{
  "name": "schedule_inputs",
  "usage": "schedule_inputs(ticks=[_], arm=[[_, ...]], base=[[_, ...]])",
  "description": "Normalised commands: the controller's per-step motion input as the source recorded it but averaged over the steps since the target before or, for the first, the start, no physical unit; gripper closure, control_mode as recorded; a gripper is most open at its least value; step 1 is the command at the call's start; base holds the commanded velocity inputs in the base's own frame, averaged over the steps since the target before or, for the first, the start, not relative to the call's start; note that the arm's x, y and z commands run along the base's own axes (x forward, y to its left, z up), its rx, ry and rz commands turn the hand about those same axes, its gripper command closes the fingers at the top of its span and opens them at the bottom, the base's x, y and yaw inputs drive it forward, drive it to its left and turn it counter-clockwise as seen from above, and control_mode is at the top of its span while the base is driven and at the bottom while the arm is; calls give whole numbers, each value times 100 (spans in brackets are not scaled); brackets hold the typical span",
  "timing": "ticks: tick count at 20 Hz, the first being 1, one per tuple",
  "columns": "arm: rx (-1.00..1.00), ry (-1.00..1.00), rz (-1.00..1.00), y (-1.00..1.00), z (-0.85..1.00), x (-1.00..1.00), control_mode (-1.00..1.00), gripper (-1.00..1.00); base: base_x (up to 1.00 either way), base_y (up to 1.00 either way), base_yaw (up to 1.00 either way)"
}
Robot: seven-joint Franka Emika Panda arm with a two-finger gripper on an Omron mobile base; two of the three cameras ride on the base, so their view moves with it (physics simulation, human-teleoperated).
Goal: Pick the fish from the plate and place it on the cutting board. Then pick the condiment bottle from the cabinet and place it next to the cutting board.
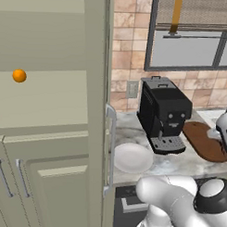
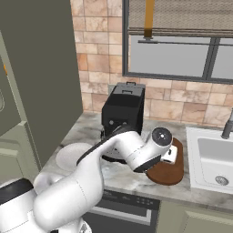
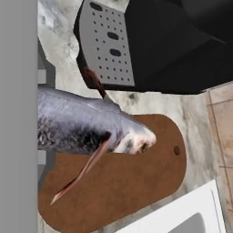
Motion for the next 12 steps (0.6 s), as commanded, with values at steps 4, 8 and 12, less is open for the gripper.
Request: schedule_inputs(ticks=[4, 8, 12], arm=[[0, 0, 0, -25, -38, 11, -100, 100], [0, -1, 0, -14, -38, 17, -100, 100], [0, -1, 0, -2, -28, 32, -100, 100]], base=[[0, 0, 0], [0, 0, 0], [0, 0, 0]])
